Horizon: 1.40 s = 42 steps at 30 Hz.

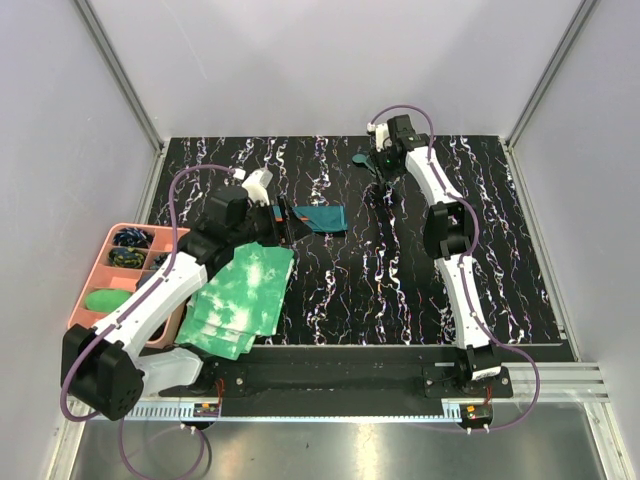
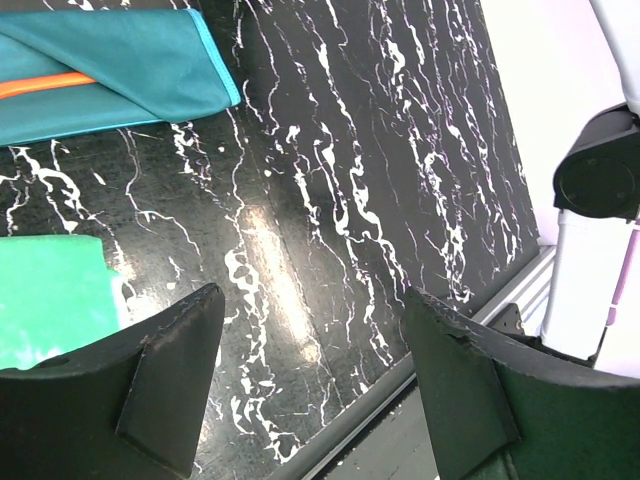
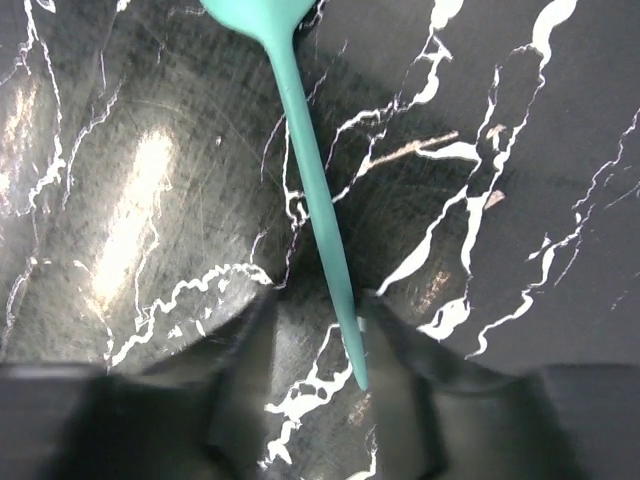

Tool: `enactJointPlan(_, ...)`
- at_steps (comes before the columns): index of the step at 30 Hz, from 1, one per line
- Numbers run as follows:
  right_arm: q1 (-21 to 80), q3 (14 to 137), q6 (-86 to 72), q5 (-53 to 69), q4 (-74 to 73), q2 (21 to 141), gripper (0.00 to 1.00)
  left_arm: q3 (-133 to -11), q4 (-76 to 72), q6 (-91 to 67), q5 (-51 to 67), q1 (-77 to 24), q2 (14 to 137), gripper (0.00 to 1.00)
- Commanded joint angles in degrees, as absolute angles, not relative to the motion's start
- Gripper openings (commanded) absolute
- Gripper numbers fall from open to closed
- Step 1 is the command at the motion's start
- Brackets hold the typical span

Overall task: Fold the napkin into a case and place the utensils inside
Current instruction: Pick up the spoon from the corner of the board, then pass from the right arm to the left

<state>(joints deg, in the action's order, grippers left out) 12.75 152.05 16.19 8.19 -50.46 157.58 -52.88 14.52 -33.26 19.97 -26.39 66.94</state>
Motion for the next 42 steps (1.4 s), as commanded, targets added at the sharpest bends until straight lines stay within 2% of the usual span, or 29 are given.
enactJointPlan(1,12.83,153.37,18.28,9.04,-56.95,159.08,0.32,-55.11,12.13,-33.66,21.98,-26.81,66.27,0.74)
enactJointPlan(2,12.92,152.06,18.37,9.84,-57.3,158.39,0.24,-55.19,12.39,-33.49,21.8,-26.81,66.27,0.74)
enactJointPlan(7,12.83,149.68,16.36,11.78,-57.22,156.27,0.02,-55.46,13.62,-33.4,21.71,-26.72,65.22,0.75)
enactJointPlan(11,12.83,148.89,12.93,11.16,-56.25,153.03,0.0,-56.33,14.23,-33.22,23.55,-26.72,65.04,0.75)
enactJointPlan(18,11.87,140.29,0.9,26.33,-55.81,139.5,0.0,-60.29,16.52,-31.03,30.84,-26.63,67.15,0.77)
enactJointPlan(21,11.43,127.31,-9.19,35.38,-52.31,129.93,0.0,-62.22,16.79,-27.7,31.73,-26.63,66.71,0.78)
enactJointPlan(22,11.43,117.35,-11.32,38.46,-47.16,123.64,0.0,-62.57,16.87,-25.08,31.38,-26.72,66.27,0.78)
enactJointPlan(24,11.43,105.35,-19.72,48.27,-38.37,116.4,0.0,-63.02,16.35,-21.82,29.2,-26.72,64.61,0.78)
enactJointPlan(25,11.43,94.07,-23.17,51.73,-28.58,110.02,0.0,-62.93,16.17,-18.49,27.96,-26.81,64.08,0.77)
enactJointPlan(27,11.43,84.16,-33.5,60.24,-19.64,104.7,0.0,-62.76,16.26,-14.78,25.77,-26.81,62.23,0.77)
enactJointPlan(28,11.51,75.06,-37.49,62.9,-9.42,99.98,0.0,-62.41,16.09,-11.2,25.23,-26.98,61.44,0.77)
enactJointPlan(31,12.3,59.4,-54.19,69.16,11.95,90.92,0.0,-58.47,14.07,-2.07,25.84,-27.07,58.46,0.76)
enactJointPlan(34,12.66,49.61,-65.98,72.5,24.82,84.32,0.0,-49.18,-0.72,6.47,27.67,-27.51,52.75,0.76)
enactJointPlan(37,13.01,44.58,-71.53,74.44,29.25,78.86,0.0,-42.82,-10.7,11.93,34.0,-27.51,50.1,0.78)
enactJointPlan(42,13.36,41.57,-77.68,76.73,32.43,72.34,0.0,-45.88,-6.06,18.36,44.64,-27.51,54.14,0.75)
